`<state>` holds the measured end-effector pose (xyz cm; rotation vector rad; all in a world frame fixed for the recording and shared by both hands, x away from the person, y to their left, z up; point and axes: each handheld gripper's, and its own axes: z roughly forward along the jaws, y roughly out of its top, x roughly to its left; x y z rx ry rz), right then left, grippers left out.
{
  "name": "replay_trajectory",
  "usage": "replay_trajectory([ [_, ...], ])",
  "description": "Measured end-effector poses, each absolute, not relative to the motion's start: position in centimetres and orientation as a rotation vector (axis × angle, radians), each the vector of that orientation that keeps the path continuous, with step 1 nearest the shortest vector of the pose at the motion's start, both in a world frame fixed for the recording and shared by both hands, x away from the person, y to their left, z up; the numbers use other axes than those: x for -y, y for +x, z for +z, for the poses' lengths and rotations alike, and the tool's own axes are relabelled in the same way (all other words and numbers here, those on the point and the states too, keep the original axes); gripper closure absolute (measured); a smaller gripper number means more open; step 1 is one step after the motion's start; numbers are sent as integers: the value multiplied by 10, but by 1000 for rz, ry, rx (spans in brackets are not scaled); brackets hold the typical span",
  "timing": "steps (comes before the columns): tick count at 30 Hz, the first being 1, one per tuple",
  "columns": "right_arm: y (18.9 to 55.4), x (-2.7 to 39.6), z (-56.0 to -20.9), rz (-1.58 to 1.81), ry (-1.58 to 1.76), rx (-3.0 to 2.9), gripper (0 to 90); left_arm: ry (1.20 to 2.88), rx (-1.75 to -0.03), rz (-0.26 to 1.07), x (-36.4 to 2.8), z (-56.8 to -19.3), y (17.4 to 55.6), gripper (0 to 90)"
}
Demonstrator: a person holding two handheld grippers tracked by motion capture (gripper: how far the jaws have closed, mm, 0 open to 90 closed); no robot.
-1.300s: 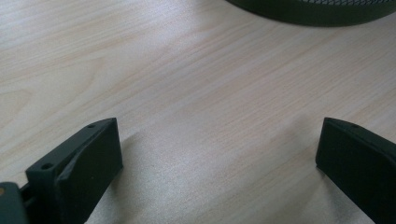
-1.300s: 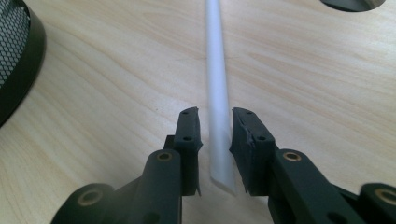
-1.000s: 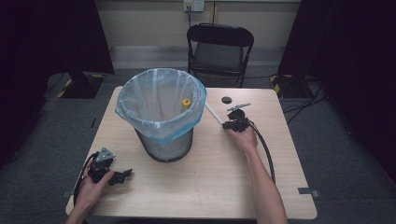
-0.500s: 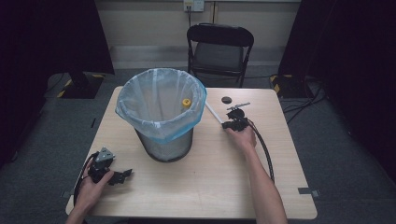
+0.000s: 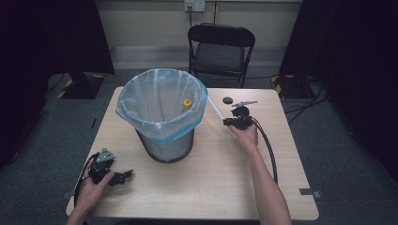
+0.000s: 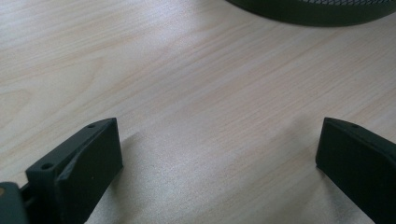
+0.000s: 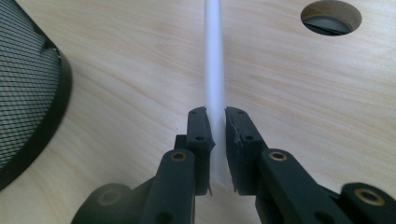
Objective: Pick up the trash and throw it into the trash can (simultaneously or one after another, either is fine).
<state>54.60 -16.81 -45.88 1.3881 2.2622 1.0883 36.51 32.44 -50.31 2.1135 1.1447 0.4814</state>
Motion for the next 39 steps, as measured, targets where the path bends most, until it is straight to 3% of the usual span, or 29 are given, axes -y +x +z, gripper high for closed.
replay_trajectory([
  [39, 526, 175, -387, 1292, 1267, -2086, 808, 2114, -1144, 481, -324, -503, 365, 0],
])
